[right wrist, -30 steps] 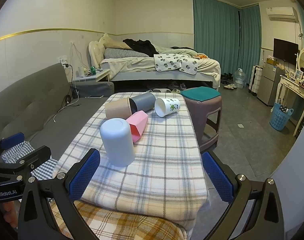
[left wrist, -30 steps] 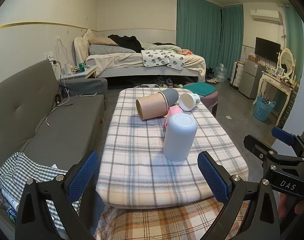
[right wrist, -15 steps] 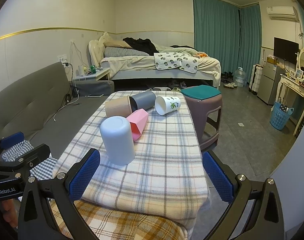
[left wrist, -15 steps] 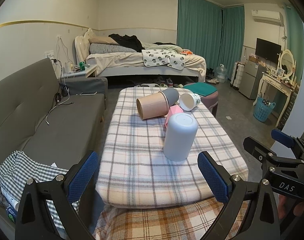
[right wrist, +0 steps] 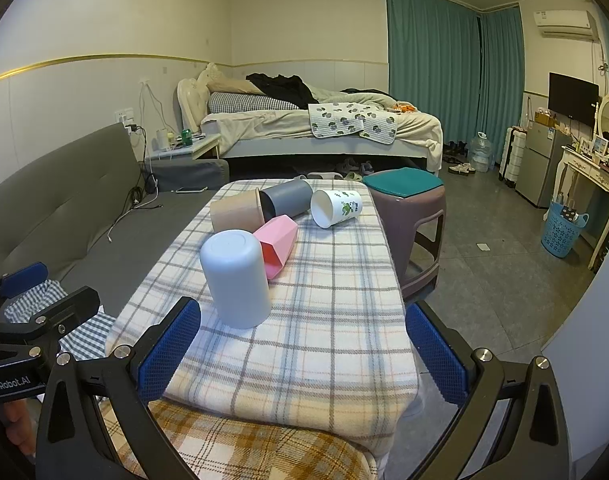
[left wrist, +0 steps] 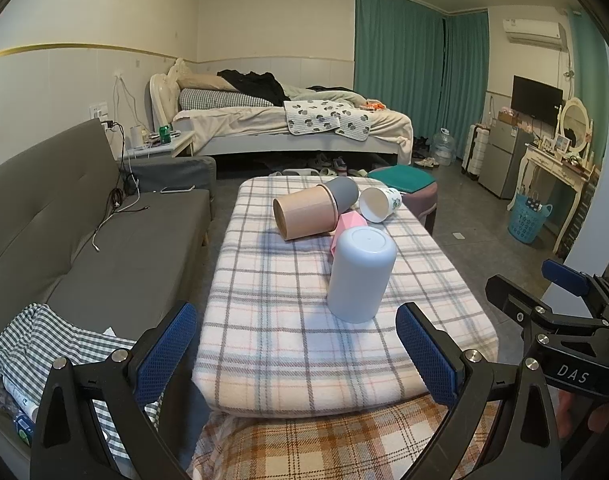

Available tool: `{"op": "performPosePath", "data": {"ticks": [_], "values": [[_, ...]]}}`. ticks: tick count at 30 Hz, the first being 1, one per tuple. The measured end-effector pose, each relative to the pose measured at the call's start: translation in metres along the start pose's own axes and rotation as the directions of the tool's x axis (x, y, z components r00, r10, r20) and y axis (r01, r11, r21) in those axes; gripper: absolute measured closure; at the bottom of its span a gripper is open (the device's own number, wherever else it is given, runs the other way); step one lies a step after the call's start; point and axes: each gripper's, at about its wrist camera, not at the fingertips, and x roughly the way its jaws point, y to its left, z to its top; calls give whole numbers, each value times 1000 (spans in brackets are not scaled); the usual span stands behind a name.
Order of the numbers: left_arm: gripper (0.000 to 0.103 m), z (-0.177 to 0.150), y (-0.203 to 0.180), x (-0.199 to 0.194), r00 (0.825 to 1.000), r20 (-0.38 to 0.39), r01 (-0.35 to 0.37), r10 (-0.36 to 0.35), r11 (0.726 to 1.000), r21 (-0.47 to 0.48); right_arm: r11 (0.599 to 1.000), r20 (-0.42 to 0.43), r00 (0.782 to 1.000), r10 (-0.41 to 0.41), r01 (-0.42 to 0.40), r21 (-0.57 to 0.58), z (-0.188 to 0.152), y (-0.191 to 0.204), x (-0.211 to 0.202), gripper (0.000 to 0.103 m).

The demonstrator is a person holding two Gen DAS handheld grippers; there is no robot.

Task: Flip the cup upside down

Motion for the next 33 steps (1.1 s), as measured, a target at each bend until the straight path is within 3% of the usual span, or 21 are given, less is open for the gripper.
{"op": "performPosePath", "data": {"ticks": [33], "values": [[0, 0, 1, -1, 1000, -3, 1, -1, 1000, -6, 1000, -5, 1000, -1, 1, -3, 0, 1, 2, 0]]}}
